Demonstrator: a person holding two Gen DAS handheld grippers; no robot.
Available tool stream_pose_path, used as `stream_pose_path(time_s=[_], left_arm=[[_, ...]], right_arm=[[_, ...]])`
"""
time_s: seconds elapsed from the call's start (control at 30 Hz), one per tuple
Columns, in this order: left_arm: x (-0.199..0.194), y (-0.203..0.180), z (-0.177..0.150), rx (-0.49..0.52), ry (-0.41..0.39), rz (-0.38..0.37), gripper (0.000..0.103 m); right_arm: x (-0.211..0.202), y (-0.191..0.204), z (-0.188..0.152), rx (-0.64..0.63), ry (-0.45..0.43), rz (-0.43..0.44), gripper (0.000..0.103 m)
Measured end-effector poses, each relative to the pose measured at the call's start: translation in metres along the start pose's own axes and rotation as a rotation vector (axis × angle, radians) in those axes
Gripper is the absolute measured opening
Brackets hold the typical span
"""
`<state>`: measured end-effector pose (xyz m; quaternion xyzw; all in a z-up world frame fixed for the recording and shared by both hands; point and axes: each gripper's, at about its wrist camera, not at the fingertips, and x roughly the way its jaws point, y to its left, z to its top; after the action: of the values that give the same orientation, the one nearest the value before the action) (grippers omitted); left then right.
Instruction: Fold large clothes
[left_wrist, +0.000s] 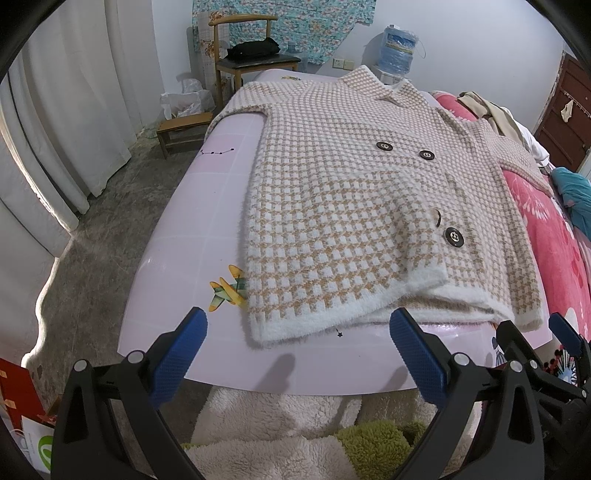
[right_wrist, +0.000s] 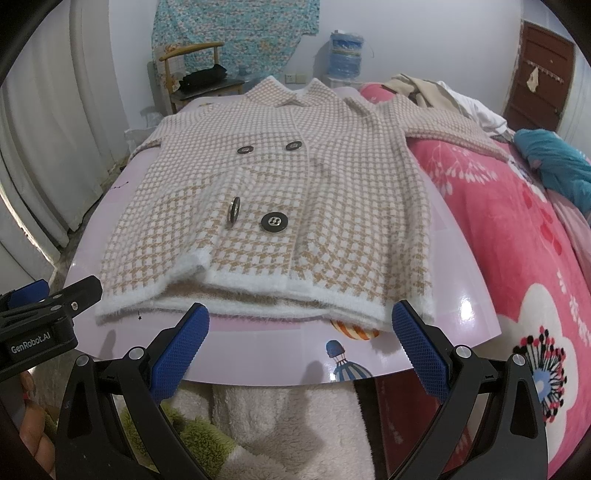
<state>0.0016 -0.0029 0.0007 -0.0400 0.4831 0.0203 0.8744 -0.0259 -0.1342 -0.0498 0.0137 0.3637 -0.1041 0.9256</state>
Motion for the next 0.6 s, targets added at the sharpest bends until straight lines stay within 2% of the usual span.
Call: stream_pose_path(time_s=[0.6], left_arm=[[-0.0006, 0.0066, 0.0021, -0.006, -0.002, 0.0, 0.097]], right_arm=[[0.0001, 0.0, 0.0026, 0.003, 0.0, 0.0, 0.095]])
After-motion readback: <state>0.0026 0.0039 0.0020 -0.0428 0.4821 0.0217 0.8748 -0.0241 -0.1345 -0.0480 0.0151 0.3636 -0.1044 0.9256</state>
